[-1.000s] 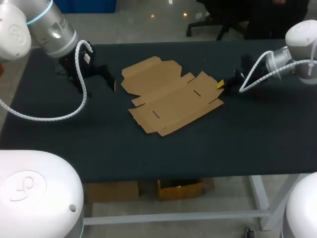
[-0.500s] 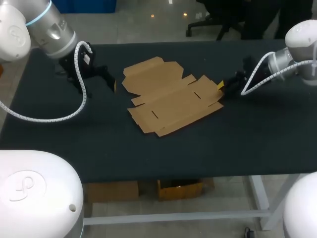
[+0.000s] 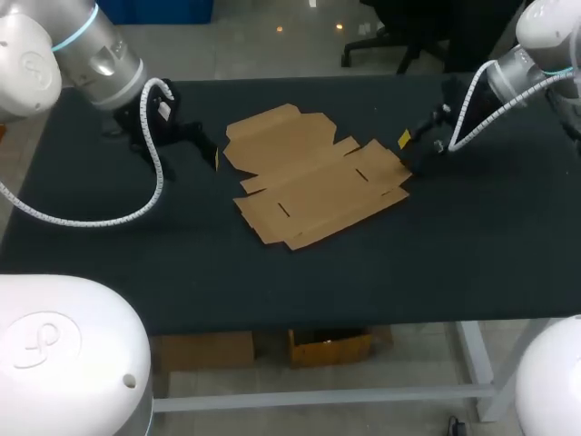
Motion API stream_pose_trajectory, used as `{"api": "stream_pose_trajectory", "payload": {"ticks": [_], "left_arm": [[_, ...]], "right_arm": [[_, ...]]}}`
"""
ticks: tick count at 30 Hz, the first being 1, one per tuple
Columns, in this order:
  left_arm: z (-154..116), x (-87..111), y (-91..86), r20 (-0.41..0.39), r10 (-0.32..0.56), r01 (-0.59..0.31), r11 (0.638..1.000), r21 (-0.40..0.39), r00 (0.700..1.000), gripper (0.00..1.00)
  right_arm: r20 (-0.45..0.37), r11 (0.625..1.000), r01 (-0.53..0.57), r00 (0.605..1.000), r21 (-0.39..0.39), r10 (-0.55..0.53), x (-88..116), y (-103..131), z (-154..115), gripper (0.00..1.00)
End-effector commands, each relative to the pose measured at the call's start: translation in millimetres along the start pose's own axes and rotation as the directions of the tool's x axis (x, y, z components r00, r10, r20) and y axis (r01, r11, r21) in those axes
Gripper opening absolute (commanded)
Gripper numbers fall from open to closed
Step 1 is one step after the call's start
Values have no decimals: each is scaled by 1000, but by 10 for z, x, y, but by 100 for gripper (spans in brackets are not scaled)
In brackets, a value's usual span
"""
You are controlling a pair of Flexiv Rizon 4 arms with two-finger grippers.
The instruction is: Assemble the packaging by folding the flat box into shape, placing the metal phone stand inside, and closing the box properly
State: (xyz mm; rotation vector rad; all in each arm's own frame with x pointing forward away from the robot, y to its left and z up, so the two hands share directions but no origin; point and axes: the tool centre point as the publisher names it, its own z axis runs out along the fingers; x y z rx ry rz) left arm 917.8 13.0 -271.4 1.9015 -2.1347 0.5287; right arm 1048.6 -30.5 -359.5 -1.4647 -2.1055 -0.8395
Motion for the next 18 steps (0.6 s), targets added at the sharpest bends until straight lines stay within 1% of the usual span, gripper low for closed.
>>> {"api": "stream_pose_trajectory", "payload": {"ticks": [1,3,4,18], "left_arm": [[45,24,-26,-3,3,-3,1000,-4,1000,100],[38,35,-30,-2,7,-7,1000,-6,1000,100],[18,40,-35,22,10,-10,1000,-9,1000,100],[18,40,-35,22,10,-10,1000,-9,1000,100]], "right_arm": [[14,990,4,1000,138,-6,-17,87,-22,100],[14,990,4,1000,138,-6,-17,87,-22,100],[14,990,4,1000,138,-6,-17,87,-22,100],[14,990,4,1000,138,-6,-17,87,-22,100]]}}
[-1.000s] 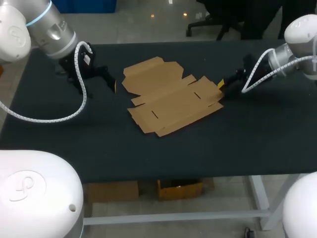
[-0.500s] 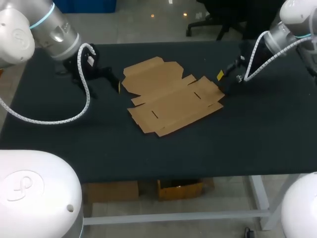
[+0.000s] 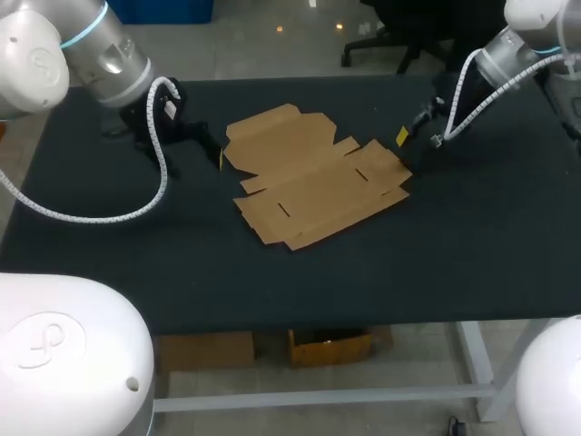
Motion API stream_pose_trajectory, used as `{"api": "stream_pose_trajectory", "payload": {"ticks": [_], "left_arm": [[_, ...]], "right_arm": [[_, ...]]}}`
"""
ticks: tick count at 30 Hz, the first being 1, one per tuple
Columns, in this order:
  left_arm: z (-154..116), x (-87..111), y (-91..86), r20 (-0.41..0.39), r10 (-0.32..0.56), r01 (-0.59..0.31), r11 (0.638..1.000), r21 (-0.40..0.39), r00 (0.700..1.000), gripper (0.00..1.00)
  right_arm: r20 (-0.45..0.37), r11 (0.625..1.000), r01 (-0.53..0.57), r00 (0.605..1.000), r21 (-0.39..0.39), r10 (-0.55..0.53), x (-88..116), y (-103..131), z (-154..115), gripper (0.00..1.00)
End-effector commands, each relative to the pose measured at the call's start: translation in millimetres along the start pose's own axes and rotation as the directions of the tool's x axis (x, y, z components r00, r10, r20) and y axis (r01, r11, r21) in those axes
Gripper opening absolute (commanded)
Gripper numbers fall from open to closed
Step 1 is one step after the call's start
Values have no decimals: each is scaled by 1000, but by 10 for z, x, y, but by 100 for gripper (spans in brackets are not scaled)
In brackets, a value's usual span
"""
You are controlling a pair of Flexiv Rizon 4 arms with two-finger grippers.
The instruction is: Assemble the packaging by folding the flat box into shape, placing the metal phone stand inside, and closing the box properly
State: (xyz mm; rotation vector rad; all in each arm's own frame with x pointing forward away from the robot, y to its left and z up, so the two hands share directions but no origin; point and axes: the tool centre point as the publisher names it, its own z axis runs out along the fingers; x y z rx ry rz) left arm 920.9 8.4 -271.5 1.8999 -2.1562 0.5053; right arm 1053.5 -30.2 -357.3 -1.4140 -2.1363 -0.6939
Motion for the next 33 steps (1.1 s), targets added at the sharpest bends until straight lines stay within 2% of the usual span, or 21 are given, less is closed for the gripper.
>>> {"api": "stream_pose_trajectory", "payload": {"ticks": [1,3,6,10,14,23,33], "left_arm": [[-3,2,1,3,-1,1,1000,-1,1000,100],[14,10,-1,-7,4,-4,1000,2,1000,100],[55,28,25,-18,-34,35,999,27,999,100],[101,62,73,-20,-114,116,987,116,993,100],[168,124,84,-26,-132,134,979,152,991,100],[153,115,-47,-11,-128,128,982,140,992,100],[81,123,-59,-10,-97,98,989,110,995,100]], "right_arm": [[-5,1000,1,1000,21,-1,0,45,-4,100],[12,999,4,1000,37,-5,21,78,22,100],[1,999,-1,1000,46,1,-9,139,49,100],[-1,998,1,1000,59,-1,-26,184,92,100],[-2,998,12,1000,68,-12,-39,237,133,100],[0,995,6,1000,97,-6,-80,243,233,100],[-14,992,6,1000,122,-4,-106,251,375,100]]}}
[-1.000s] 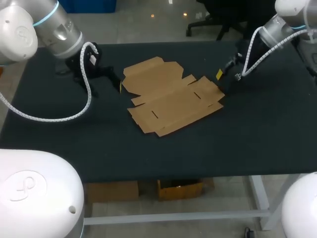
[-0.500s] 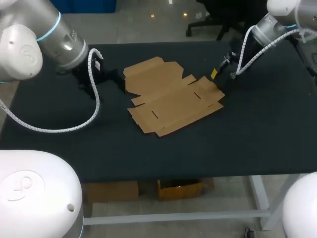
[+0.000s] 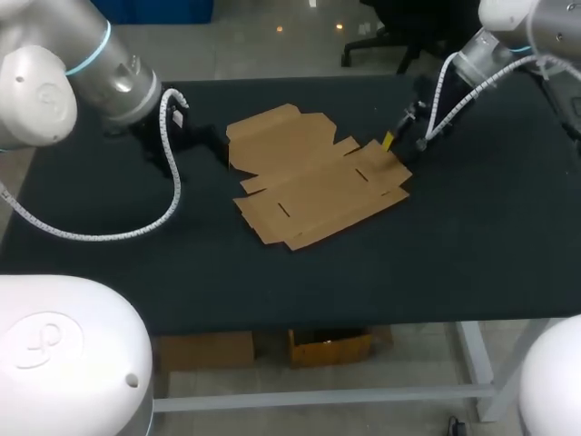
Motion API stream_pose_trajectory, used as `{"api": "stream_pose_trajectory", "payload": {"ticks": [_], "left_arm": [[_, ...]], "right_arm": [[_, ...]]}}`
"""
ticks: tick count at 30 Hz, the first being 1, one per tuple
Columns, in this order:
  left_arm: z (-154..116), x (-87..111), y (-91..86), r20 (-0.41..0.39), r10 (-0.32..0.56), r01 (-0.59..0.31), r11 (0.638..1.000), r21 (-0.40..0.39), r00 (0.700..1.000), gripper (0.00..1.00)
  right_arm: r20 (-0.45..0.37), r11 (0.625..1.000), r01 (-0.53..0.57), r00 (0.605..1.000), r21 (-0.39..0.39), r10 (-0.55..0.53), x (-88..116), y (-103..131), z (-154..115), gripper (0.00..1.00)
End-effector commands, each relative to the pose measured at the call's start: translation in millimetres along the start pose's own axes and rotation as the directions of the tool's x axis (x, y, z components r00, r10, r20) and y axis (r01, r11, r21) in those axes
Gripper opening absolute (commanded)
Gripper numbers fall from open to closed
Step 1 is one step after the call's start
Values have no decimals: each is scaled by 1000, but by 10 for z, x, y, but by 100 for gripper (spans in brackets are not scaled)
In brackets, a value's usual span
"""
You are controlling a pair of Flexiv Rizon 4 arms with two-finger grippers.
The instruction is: Assemble the packaging by folding the flat box into shape, placing the metal phone stand inside, and closing the box properly
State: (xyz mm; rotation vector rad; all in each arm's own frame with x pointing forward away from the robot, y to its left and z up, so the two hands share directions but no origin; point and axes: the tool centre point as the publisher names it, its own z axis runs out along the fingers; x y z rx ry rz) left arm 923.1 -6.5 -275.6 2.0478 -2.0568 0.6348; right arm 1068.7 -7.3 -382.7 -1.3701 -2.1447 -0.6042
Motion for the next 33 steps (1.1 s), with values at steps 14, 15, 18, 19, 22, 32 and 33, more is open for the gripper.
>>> {"api": "stream_pose_trajectory", "payload": {"ticks": [14,15,18,19,22,32,33], "left_arm": [[-14,9,-28,6,0,0,1000,-8,1000,100],[-14,9,-28,6,0,0,1000,-8,1000,100],[-14,9,-28,6,0,0,1000,-8,1000,100],[-14,9,-28,6,0,0,1000,-8,1000,100],[-14,9,-28,6,0,0,1000,-8,1000,100],[-14,9,-28,6,0,0,1000,-8,1000,100],[-14,9,-28,6,0,0,1000,-8,1000,100]], "right_arm": [[-53,998,-16,998,61,20,-36,65,190,47],[-58,998,-15,998,59,19,-33,61,194,44],[-69,998,-15,997,54,18,-21,35,210,33],[-72,999,-15,997,52,19,-21,23,215,28],[-87,999,-19,996,41,22,-19,-16,229,11],[-162,998,-56,986,-42,48,-39,-214,264,0],[-170,997,-59,984,-50,50,-32,-238,266,0]]}}
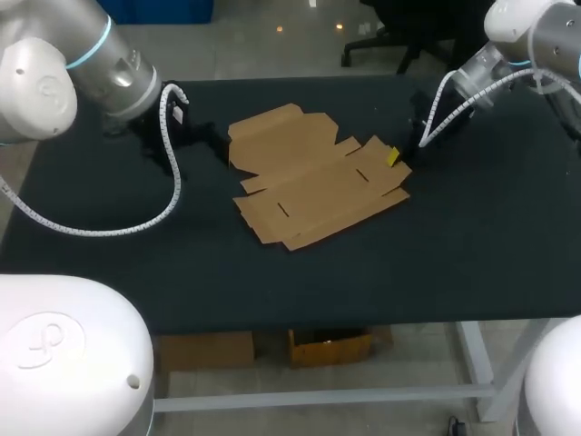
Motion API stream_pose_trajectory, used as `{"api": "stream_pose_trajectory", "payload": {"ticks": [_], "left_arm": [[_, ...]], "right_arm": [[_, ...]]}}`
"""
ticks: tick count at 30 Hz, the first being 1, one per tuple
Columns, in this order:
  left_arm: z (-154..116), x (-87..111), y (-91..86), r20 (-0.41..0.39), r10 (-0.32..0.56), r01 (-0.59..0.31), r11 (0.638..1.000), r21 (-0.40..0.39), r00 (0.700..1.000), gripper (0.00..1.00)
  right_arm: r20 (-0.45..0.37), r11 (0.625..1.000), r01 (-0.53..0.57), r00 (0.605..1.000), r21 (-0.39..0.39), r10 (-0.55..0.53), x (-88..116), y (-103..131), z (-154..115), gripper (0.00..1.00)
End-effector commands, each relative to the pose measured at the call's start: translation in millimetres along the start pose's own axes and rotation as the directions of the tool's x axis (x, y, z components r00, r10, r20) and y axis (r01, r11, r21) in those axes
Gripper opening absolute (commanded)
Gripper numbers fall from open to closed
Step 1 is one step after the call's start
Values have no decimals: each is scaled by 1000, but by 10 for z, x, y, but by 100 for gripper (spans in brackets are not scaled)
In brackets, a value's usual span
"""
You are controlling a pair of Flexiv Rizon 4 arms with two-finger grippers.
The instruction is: Assemble the packaging by folding the flat box into shape, placing the metal phone stand inside, and closing the box properly
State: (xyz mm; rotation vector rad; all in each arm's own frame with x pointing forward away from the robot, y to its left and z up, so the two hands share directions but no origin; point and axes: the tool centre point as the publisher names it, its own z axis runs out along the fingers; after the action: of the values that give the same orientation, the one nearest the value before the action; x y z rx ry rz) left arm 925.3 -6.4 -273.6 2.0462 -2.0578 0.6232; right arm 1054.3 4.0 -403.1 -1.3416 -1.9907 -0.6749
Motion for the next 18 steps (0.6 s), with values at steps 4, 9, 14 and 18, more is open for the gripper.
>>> {"api": "stream_pose_trajectory", "payload": {"ticks": [4,9,14,18], "left_arm": [[0,2,-3,2,0,0,1000,0,1000,100],[0,2,-3,2,0,0,1000,0,1000,100],[0,2,-3,2,0,0,1000,0,1000,100],[0,2,-3,2,0,0,1000,0,1000,100]], "right_arm": [[-47,997,-17,999,-79,14,-8,-225,10,0],[-72,993,-35,997,-116,27,17,-320,5,0],[-93,984,-77,994,-161,62,49,-409,38,0],[-116,978,-99,990,-182,78,84,-448,102,0]]}}
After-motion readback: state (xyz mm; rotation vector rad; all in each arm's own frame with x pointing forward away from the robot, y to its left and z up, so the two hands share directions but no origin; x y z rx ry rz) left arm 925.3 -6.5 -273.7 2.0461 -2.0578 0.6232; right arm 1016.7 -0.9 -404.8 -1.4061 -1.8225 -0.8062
